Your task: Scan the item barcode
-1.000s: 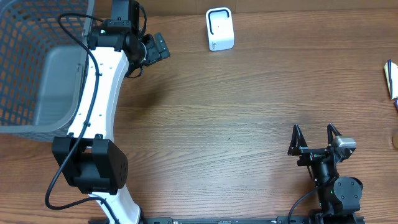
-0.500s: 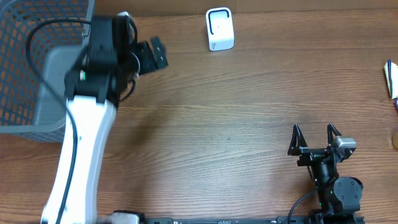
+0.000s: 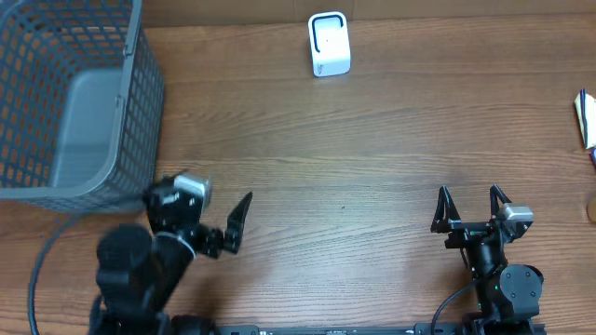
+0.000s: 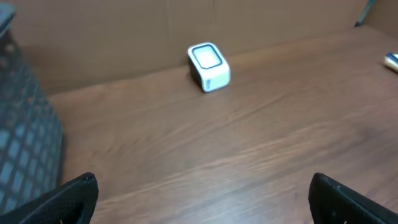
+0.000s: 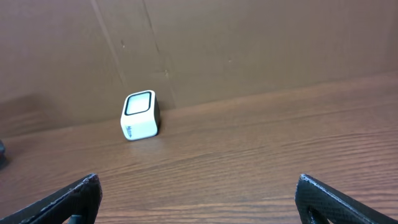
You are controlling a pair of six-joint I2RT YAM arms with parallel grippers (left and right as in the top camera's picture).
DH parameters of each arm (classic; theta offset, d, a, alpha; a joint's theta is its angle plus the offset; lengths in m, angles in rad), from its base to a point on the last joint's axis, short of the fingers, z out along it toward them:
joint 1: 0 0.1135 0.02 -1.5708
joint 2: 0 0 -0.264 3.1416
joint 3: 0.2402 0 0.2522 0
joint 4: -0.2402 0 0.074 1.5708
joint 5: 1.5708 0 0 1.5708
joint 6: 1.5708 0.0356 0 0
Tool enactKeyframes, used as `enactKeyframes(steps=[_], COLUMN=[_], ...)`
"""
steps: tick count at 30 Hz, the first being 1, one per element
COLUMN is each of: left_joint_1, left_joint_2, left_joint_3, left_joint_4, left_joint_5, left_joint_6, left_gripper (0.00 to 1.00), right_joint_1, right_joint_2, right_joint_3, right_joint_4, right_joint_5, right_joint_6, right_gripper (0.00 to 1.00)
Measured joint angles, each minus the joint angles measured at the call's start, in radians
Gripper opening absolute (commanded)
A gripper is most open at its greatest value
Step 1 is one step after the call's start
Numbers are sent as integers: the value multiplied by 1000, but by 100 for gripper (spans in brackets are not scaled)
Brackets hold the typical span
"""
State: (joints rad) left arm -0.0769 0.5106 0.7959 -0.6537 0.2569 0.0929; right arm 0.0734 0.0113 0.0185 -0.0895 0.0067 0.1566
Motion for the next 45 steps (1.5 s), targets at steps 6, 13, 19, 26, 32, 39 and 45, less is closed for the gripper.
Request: enactKeyframes(steps=[6, 13, 19, 26, 32, 39, 45], left_joint_1=[8, 29, 99, 112, 112, 112, 112], left_joint_2=[-194, -412, -493, -495, -495, -495, -496], left_joint_3=[-320, -560, -664, -740, -772, -780, -786], left_joint_4=[158, 311, 340, 483, 565, 590, 658], left_joint_5=[-150, -221, -246, -255, -271, -291, -291], left_joint_6=[-124, -179, -192, -195, -195, -198, -189], left_gripper=[100, 100, 100, 100, 100, 100, 100], right_joint_1=[0, 0, 0, 0, 0, 0, 0], right_joint_2=[0, 0, 0, 0, 0, 0, 0], right_joint_3=[0, 0, 0, 0, 0, 0, 0], right_joint_4=[0, 0, 0, 0, -1, 0, -1], right_joint_5=[0, 0, 0, 0, 0, 0, 0], right_joint_6=[0, 0, 0, 0, 0, 0, 0], right_gripper=[100, 100, 100, 100, 100, 100, 100])
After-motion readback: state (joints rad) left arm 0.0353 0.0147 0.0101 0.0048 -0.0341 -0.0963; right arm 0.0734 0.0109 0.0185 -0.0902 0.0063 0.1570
